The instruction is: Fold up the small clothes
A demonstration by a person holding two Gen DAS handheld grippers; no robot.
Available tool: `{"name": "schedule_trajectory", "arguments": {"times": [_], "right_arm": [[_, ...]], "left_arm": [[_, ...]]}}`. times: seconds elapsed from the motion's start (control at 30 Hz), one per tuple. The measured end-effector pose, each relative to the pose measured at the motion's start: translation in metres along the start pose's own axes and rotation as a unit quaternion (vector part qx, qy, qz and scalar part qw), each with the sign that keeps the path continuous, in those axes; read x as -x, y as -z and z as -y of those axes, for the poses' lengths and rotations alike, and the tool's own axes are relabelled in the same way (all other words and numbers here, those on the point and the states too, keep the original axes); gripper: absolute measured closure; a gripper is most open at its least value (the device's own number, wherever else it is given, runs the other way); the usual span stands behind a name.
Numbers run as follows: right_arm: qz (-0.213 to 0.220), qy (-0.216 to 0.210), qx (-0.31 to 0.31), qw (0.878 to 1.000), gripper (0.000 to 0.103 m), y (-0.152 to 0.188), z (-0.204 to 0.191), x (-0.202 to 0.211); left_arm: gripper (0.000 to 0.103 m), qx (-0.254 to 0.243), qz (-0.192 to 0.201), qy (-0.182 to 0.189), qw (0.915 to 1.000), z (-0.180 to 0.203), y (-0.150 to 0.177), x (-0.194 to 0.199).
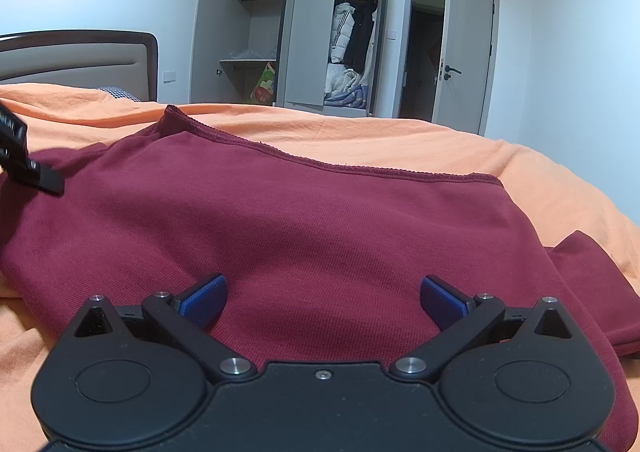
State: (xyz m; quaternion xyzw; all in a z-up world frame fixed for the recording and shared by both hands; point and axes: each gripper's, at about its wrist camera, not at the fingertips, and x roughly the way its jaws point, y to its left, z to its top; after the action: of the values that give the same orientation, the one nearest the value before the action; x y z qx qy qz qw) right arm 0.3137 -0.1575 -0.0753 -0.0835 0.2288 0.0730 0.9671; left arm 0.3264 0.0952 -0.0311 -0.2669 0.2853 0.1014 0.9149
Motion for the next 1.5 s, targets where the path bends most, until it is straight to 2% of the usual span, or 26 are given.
{"name": "schedule_trajectory", "arguments": {"times": [0.13, 0.27, 0.4, 0.5, 0.6, 0.67, 0.77, 0.83, 0.93, 1.03, 1.1, 1.13, 1.17, 1.27, 1.33, 1.5], "right_arm": [[-0.008, -0.008, -0.007, 1.0, 0.0, -0.005, 0.002, 0.0], [-0.019, -0.028, -0.02, 0.999, 0.001, -0.016, 0.01, 0.004], [-0.003, 0.001, -0.014, 1.0, 0.001, -0.025, 0.021, 0.024], [0.006, 0.013, -0.031, 0.999, 0.001, -0.023, 0.04, 0.049], [0.003, 0.023, -0.052, 0.998, 0.001, -0.013, 0.063, 0.075], [-0.006, 0.044, -0.057, 0.997, 0.001, -0.003, 0.076, 0.093], [-0.024, 0.08, -0.059, 0.995, 0.001, 0.015, 0.088, 0.117], [-0.036, 0.093, -0.062, 0.993, 0.001, 0.025, 0.09, 0.129], [-0.042, 0.102, -0.068, 0.992, 0.001, 0.036, 0.09, 0.144], [-0.042, 0.109, -0.075, 0.99, 0.001, 0.042, 0.088, 0.152], [-0.043, 0.115, -0.08, 0.989, 0.001, 0.045, 0.087, 0.154], [-0.044, 0.116, -0.082, 0.989, 0.001, 0.046, 0.087, 0.153], [-0.044, 0.118, -0.086, 0.988, 0.001, 0.046, 0.082, 0.153], [-0.042, 0.121, -0.098, 0.987, 0.001, 0.05, 0.091, 0.155], [-0.04, 0.122, -0.102, 0.987, 0.001, 0.051, 0.094, 0.156], [-0.038, 0.125, -0.106, 0.986, 0.001, 0.051, 0.093, 0.157]], "left_arm": [[0.085, -0.03, 0.008, 0.029, 0.9991, 0.025, -0.011, 0.006], [0.085, -0.067, 0.014, 0.063, 0.9957, 0.067, -0.023, 0.01], [0.086, -0.12, 0.014, 0.114, 0.9861, 0.125, -0.023, 0.015], [0.086, -0.171, 0.011, 0.163, 0.9717, 0.174, -0.012, 0.022], [0.086, -0.23, -0.002, 0.207, 0.9509, 0.222, 0.013, 0.027], [0.086, -0.266, -0.019, 0.227, 0.9365, 0.249, 0.036, 0.024], [0.086, -0.312, -0.064, 0.238, 0.9174, 0.278, 0.077, 0.007], [0.086, -0.327, -0.101, 0.228, 0.9115, 0.287, 0.101, -0.01], [0.084, -0.326, -0.13, 0.215, 0.9111, 0.29, 0.12, -0.025], [0.079, -0.321, -0.14, 0.212, 0.9126, 0.287, 0.121, -0.03], [0.066, -0.316, -0.142, 0.22, 0.9118, 0.289, 0.116, -0.031], [0.052, -0.314, -0.145, 0.227, 0.9105, 0.288, 0.115, -0.03], [0.042, -0.311, -0.147, 0.234, 0.9095, 0.288, 0.116, -0.028], [0.029, -0.309, -0.154, 0.252, 0.9041, 0.284, 0.116, -0.019], [0.023, -0.308, -0.151, 0.257, 0.9035, 0.281, 0.115, -0.01], [0.005, -0.286, -0.12, 0.252, 0.9167, 0.266, 0.1, 0.007]]}}
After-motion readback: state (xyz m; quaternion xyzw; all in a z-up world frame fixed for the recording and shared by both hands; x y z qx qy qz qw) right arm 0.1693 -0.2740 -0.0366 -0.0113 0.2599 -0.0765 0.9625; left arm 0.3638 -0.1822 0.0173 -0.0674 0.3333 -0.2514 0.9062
